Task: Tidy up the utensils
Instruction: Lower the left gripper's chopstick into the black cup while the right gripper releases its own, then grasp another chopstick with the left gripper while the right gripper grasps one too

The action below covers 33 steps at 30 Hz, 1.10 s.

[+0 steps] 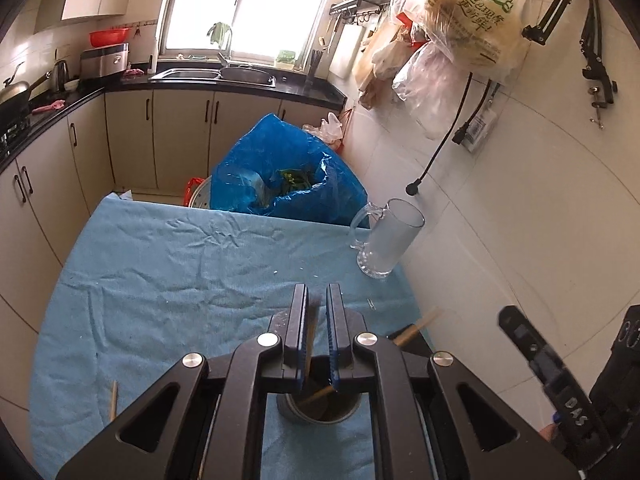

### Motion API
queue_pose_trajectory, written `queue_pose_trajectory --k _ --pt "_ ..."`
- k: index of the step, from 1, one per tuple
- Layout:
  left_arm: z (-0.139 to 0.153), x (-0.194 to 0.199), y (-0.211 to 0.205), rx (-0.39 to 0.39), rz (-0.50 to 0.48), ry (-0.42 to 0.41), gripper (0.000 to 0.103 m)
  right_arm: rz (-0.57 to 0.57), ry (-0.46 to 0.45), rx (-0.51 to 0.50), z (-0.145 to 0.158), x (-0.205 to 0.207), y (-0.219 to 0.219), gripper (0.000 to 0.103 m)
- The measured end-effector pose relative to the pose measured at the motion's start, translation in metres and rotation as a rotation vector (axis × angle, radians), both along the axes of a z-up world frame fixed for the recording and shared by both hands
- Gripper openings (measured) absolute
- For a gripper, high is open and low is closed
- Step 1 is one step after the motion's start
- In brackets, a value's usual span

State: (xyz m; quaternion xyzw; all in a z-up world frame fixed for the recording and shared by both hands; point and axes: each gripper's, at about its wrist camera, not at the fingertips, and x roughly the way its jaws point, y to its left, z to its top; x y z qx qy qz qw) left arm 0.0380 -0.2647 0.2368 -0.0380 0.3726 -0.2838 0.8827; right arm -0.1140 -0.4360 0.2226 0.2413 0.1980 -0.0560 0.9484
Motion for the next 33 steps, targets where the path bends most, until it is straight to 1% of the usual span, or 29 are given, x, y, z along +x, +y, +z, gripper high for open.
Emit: queue_pose_trajectory --k 1,2,3,4,5,6,8,9,11,14,16,19,22,23,25,28,30,31,33 --pt "0.002 -0.004 0.002 -0.003 -0.001 -0.005 0.008 0.0 -0.012 0.002 0.003 -0.006 0.0 0.017" --pt "0.005 -0.009 0.005 -0.005 -0.003 -0.012 0.01 0.0 -0.023 0.003 0.006 -0.011 0.001 0.024" --pt "0.007 -0.014 0.008 -0.008 -0.004 -0.018 0.018 0.0 -0.043 0.003 0.01 -0.024 0.002 0.028" --pt "0.011 -0.021 0.014 -0.014 -0.002 -0.025 0.024 0.001 -0.057 0.002 0.013 -0.03 0.003 0.035" --pt "0.013 -0.026 0.019 -0.022 0.002 -0.032 0.034 0.003 -0.077 -0.001 0.016 -0.041 0.004 0.042" --pt "0.014 -0.034 0.027 -0.028 0.011 -0.043 0.037 0.004 -0.106 -0.008 0.017 -0.056 0.007 0.044" --pt "0.012 -0.052 0.047 -0.03 0.033 -0.063 0.037 0.008 -0.125 -0.019 0.017 -0.074 0.015 0.059" --pt "0.01 -0.057 0.053 -0.03 0.038 -0.067 0.037 0.021 -0.126 -0.021 0.013 -0.081 0.02 0.061" --pt "-0.001 -0.075 0.077 -0.018 0.067 -0.071 0.037 0.06 -0.12 -0.002 0.001 -0.091 0.03 0.062" --pt "-0.027 -0.098 0.11 0.013 0.106 -0.061 0.039 0.124 -0.049 0.02 -0.027 -0.094 0.048 0.061" --pt "-0.053 -0.11 0.134 0.059 0.136 -0.027 0.039 0.175 -0.002 0.051 -0.05 -0.092 0.062 0.061" --pt "-0.085 -0.118 0.162 0.11 0.161 0.046 0.039 0.251 0.071 0.128 -0.081 -0.082 0.079 0.061" --pt "-0.107 -0.117 0.183 0.13 0.194 0.106 0.039 0.288 0.133 0.144 -0.099 -0.073 0.1 0.061" --pt "-0.115 -0.114 0.19 0.131 0.198 0.133 0.039 0.302 0.144 0.143 -0.102 -0.07 0.108 0.061" --pt "-0.129 -0.111 0.2 0.137 0.202 0.165 0.039 0.292 0.147 0.14 -0.108 -0.068 0.118 0.062" --pt "-0.143 -0.101 0.207 0.129 0.195 0.213 0.039 0.3 0.17 0.137 -0.116 -0.06 0.131 0.061" --pt "-0.155 -0.09 0.209 0.137 0.196 0.25 0.039 0.296 0.196 0.117 -0.122 -0.055 0.134 0.061" --pt "-0.157 -0.084 0.205 0.14 0.198 0.261 0.038 0.301 0.199 0.116 -0.126 -0.053 0.135 0.061" --pt "-0.164 -0.073 0.2 0.137 0.186 0.29 0.033 0.335 0.23 0.13 -0.133 -0.047 0.137 0.061"
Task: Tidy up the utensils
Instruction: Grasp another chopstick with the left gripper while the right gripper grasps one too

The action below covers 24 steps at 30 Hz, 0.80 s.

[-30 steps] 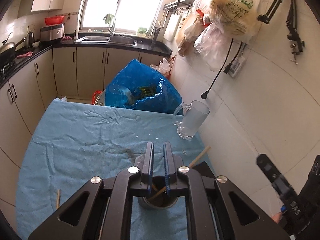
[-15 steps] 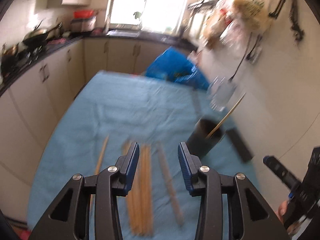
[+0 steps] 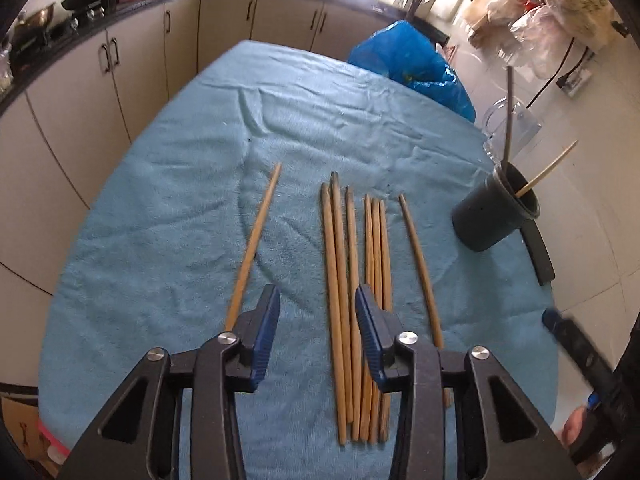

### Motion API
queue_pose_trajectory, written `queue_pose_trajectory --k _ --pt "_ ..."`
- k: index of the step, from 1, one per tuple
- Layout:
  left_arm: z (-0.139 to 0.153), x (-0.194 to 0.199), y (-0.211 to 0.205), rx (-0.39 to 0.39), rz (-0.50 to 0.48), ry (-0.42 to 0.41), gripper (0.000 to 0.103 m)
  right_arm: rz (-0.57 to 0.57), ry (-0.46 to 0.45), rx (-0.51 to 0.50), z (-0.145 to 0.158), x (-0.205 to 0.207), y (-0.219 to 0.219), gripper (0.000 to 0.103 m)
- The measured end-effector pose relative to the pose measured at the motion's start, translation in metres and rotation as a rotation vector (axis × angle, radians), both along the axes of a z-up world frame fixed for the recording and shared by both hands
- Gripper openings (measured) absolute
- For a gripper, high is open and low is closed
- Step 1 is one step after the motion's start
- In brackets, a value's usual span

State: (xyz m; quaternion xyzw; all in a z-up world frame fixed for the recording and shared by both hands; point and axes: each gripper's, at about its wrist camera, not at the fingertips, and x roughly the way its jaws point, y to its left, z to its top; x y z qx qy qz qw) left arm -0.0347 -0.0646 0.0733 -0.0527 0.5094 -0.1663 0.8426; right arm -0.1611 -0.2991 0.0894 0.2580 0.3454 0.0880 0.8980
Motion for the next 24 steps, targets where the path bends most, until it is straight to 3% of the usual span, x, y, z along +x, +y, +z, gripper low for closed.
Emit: queue_pose_trajectory --k 5,8,21,24 --pt "-0.013 0.035 -0.027 -0.009 -0.033 0.068 0.022 -0.048 -0.014 -0.093 -0.002 0.0 -0.003 0.061" --pt "-0.021 0.055 -0.047 0.013 -0.046 0.094 0.013 -0.071 -0.015 -0.092 -0.001 -0.002 -0.012 0.061" --pt "-0.055 0.109 -0.085 0.116 -0.05 0.164 0.007 -0.068 0.005 -0.068 -0.004 -0.004 -0.023 0.061" --pt "-0.055 0.107 -0.084 0.129 -0.055 0.14 0.007 -0.064 0.01 -0.076 -0.003 -0.004 -0.022 0.061"
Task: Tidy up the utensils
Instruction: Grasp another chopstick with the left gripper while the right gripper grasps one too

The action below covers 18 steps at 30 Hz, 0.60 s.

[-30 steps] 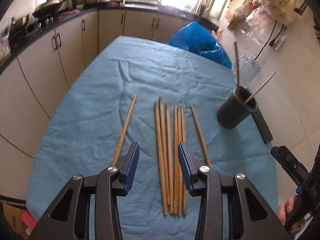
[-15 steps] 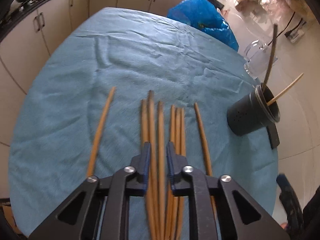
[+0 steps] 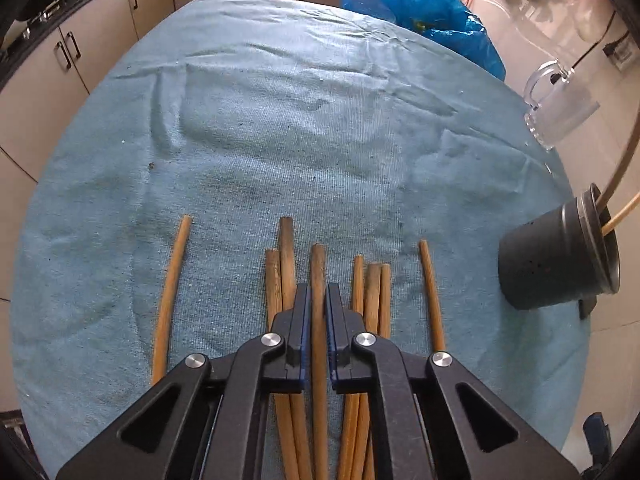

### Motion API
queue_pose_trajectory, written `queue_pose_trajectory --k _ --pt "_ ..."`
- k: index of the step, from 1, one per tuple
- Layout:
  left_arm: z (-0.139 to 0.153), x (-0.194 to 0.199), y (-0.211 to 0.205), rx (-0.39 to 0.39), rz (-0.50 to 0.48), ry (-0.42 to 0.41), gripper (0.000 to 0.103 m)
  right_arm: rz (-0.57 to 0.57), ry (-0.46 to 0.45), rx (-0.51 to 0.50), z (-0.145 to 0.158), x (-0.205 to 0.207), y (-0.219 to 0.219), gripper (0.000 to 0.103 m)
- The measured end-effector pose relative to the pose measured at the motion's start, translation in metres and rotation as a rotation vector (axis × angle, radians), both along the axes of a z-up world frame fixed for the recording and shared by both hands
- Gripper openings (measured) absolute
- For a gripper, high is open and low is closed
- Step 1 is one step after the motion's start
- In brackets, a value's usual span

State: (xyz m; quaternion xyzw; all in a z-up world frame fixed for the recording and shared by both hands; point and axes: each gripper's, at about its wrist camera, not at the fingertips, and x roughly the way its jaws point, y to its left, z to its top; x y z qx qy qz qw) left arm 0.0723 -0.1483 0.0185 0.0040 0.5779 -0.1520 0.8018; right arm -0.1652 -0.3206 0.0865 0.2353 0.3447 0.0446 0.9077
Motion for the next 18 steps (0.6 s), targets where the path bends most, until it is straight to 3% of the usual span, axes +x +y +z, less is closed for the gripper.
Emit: queue_pose_trajectory --k 5,12,18 --pt "0.002 -0.014 0.021 0.016 0.023 -0.017 0.007 0.021 0.018 -0.022 0.003 0.006 0.008 0.061" --pt "0.018 -0.038 0.058 -0.108 0.036 -0.04 0.007 0.093 0.09 -0.031 0.005 0.035 0.024 0.061" --pt "0.046 -0.046 0.081 -0.167 0.053 -0.101 0.007 0.171 0.198 -0.022 0.001 0.089 0.056 0.027"
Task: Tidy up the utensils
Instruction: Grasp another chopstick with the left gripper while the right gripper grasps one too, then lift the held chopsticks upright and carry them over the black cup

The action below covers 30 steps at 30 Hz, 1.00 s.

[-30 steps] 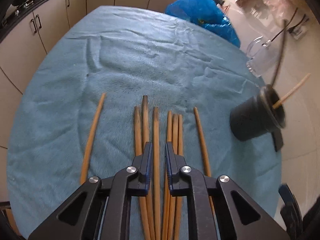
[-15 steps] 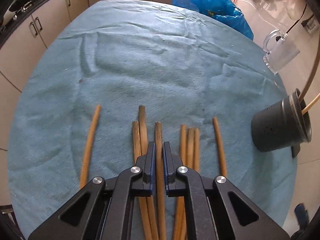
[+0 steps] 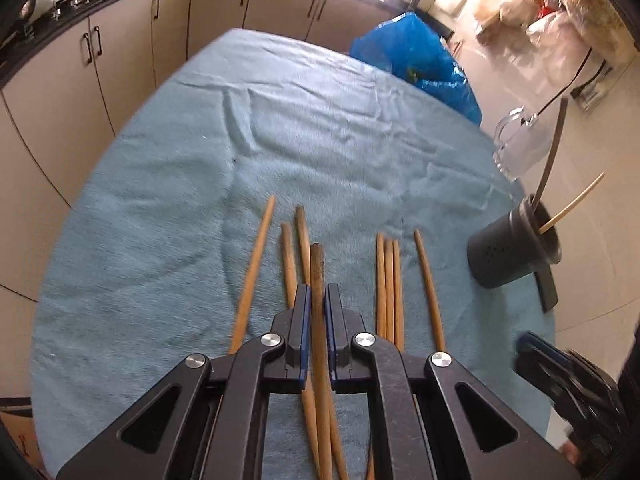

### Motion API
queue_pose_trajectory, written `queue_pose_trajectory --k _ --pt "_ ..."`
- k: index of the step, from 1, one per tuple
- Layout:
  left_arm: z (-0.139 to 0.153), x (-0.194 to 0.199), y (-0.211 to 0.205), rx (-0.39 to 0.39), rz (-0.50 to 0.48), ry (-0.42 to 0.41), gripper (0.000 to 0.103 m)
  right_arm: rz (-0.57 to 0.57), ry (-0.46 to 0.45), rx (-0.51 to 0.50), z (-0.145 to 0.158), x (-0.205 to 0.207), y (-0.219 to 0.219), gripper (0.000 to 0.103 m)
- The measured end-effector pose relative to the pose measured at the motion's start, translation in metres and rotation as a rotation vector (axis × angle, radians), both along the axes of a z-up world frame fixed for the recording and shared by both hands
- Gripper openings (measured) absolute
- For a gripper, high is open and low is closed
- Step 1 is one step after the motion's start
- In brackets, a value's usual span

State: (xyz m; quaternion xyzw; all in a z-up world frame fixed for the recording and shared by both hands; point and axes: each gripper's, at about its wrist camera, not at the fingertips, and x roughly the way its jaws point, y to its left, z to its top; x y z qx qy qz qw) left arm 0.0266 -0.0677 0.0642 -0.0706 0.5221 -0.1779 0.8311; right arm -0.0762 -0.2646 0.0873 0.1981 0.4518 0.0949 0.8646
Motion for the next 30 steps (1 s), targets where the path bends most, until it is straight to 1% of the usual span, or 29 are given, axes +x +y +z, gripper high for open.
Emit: queue_pose_trajectory --k 1,3,4,7,12,14,18,24,26,30 --pt "0.003 -0.001 0.004 -0.015 0.003 -0.004 0.007 0.007 0.009 -0.004 -0.001 0.009 0.005 0.023" --pt "0.007 -0.005 0.012 -0.027 0.009 -0.013 0.007 0.016 0.035 -0.019 -0.006 0.027 0.014 0.023" --pt "0.009 -0.007 0.017 -0.032 0.013 -0.018 0.007 0.021 0.054 -0.013 -0.01 0.036 0.017 0.018" --pt "0.013 -0.01 0.029 -0.046 0.024 -0.031 0.007 0.027 0.11 0.015 -0.023 0.063 0.025 0.017" --pt "0.015 -0.013 0.042 -0.062 0.04 -0.043 0.007 0.018 0.171 -0.015 -0.041 0.1 0.04 0.016" --pt "0.013 -0.013 0.046 -0.064 0.045 -0.044 0.007 0.026 0.189 -0.016 -0.048 0.108 0.044 0.016" --pt "0.011 -0.011 0.052 -0.072 0.051 -0.037 0.007 0.016 0.219 -0.053 -0.059 0.121 0.051 0.015" --pt "0.008 -0.01 0.054 -0.075 0.043 -0.036 0.007 0.006 0.259 -0.087 -0.068 0.129 0.051 0.014" --pt "0.008 -0.009 0.054 -0.077 0.04 -0.036 0.007 0.001 0.288 -0.125 -0.073 0.134 0.052 0.013" --pt "0.007 -0.006 0.05 -0.069 0.038 -0.035 0.007 0.029 0.291 -0.195 -0.068 0.146 0.061 0.013"
